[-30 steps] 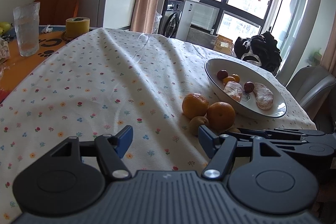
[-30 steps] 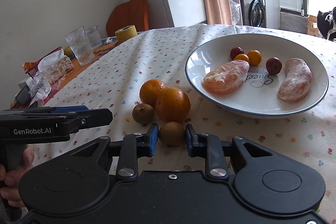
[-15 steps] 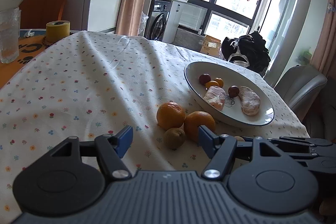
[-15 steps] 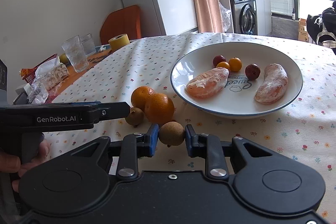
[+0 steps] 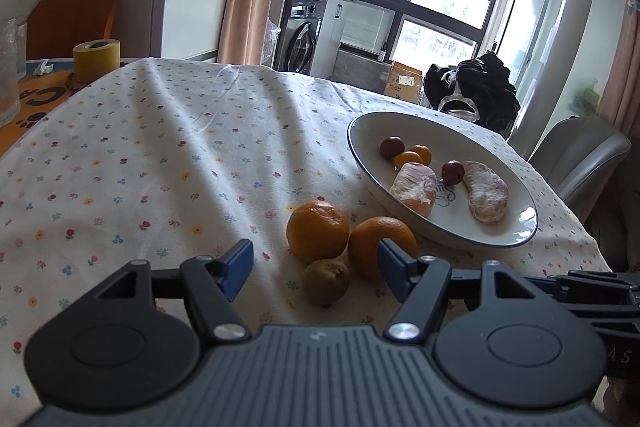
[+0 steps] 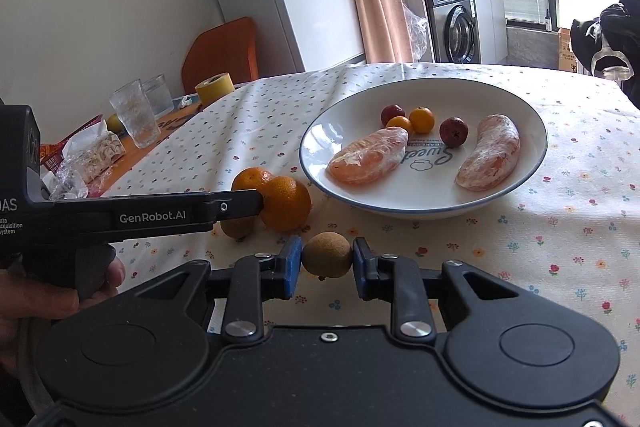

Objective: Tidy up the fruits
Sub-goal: 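Grasp another small brown fruit with the left tool while the right tool holds its fruit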

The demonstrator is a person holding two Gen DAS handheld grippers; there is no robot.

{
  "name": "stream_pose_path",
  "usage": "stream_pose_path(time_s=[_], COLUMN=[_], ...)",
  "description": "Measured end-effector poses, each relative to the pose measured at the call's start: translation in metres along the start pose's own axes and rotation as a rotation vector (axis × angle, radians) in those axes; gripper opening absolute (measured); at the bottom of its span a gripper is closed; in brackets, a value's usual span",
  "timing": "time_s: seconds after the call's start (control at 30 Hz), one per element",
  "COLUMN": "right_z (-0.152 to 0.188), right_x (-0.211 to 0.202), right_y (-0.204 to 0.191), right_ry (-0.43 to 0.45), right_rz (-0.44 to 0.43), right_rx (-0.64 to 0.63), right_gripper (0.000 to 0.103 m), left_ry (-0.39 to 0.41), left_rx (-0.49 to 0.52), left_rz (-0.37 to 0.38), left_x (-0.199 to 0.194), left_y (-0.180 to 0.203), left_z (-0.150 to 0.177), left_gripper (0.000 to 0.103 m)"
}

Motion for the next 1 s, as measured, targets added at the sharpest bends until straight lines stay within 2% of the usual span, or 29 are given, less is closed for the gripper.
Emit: stream_pose_path(time_s=[0.2,0.3,0.33,0.37,0.57,1.0], right_z=[0.001,0.002,0.002,0.001,0.001,0.008], right_x=[0.002,0.006,0.006,0.006,0.006,0.015], right_y=[0.001,0.000,-0.001,-0.002,-0.005,0.006], right_ry=[-0.004,-0.016,-0.018,-0.016,-0.011,-0.022], right_rz=[0.000,0.001,-0.003,-0.007,-0.012,-0.004], right_rx=[0.004,0.005,0.009,0.013,0.010,0.023], right_gripper=[0.026,0.026,0.026,0.026,0.026,0.026], left_ry=[0.006,-0.007,-0.025,-0.032,-0.028,-0.013], left_rx=[0.003,-0.023,-0.048,-0.060,-0.040,0.055], left_rz=[0.019,0.042,0.046,0.053,0.054,-0.001], left_x=[-0.001,-0.001,0.000,0.000,0.002,0.005], left_y=[-0.002,-0.006,-0.009,-0.010,-0.009,0.006], left_z=[0.002,0.005,0.006,0.007,0.009,0.013], left_gripper=[0.065,0.051,0.041,0.037,0.037,0.035])
Point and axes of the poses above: each gripper's, at about its wrist camera, not at the fingertips, and x roughly the way its jaws point, y to its right, z to its underside, the point moved 5 cm from there along x, roughly the way its jaws point, and after that the axes turned 5 degrees about -z, right-handed, at the moved point
